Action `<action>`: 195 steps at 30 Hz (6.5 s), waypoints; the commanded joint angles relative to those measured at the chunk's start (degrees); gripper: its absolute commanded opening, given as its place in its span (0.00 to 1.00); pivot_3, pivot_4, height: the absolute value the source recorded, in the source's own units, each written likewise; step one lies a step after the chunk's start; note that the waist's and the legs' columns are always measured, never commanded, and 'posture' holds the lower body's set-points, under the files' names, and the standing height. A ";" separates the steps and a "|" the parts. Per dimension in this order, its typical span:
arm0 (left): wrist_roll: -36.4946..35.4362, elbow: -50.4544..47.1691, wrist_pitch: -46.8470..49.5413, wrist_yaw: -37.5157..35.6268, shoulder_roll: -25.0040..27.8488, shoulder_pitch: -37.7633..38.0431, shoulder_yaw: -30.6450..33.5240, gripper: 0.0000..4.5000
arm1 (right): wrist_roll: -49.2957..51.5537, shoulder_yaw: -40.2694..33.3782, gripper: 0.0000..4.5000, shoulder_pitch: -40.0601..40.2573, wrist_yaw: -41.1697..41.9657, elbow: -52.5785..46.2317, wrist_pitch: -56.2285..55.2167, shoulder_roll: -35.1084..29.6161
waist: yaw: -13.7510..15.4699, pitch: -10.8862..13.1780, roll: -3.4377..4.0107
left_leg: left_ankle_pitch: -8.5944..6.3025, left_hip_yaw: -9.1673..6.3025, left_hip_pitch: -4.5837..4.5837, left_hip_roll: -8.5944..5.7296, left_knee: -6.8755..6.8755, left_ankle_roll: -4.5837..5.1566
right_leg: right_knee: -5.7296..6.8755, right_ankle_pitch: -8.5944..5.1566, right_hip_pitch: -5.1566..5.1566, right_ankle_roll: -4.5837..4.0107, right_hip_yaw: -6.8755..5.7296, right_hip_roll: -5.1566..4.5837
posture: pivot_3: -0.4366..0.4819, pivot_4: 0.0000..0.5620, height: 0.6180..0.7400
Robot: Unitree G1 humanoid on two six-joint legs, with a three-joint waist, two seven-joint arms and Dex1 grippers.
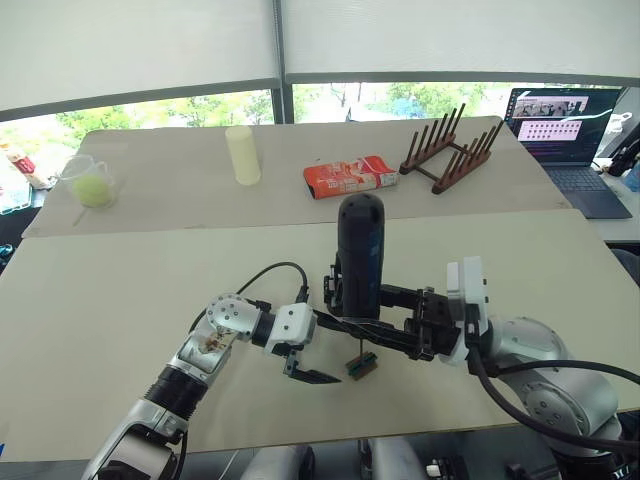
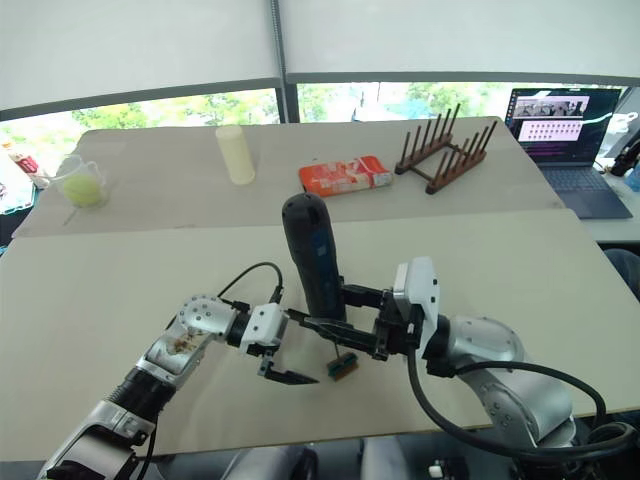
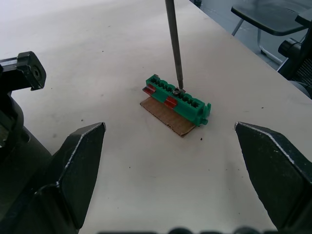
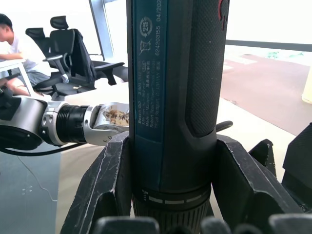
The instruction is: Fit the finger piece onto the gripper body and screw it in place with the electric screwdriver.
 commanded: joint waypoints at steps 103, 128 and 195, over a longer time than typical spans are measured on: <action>-5.85 -6.28 7.17 2.33 5.97 2.59 7.64 1.00 | 12.08 -7.48 0.42 -8.38 -2.32 -5.39 3.51 -4.16 | -0.07 0.00 0.00 | 0.00 0.00 0.00 0.01 -0.01 0.00 | 0.00 0.00 -0.04 0.00 0.00 0.00 | 0.48 0.27 1.00; 0.64 14.23 3.48 17.07 -9.46 -6.11 7.23 0.81 | 17.70 -9.70 0.42 -16.06 -3.71 -2.95 7.88 -9.44 | 0.25 0.02 -0.03 | 0.00 -0.01 0.00 0.01 0.02 0.00 | -0.02 0.00 0.04 0.00 -0.02 -0.15 | 0.48 0.27 1.00; 2.21 11.40 3.19 16.62 -13.94 -3.62 4.65 0.50 | 6.63 -1.64 0.42 -26.11 -2.41 4.23 6.97 -1.71 | 0.36 0.08 -0.13 | -0.03 -0.01 -0.06 0.02 0.11 0.06 | -0.02 0.01 0.02 0.01 -0.02 -0.11 | 0.48 0.27 1.00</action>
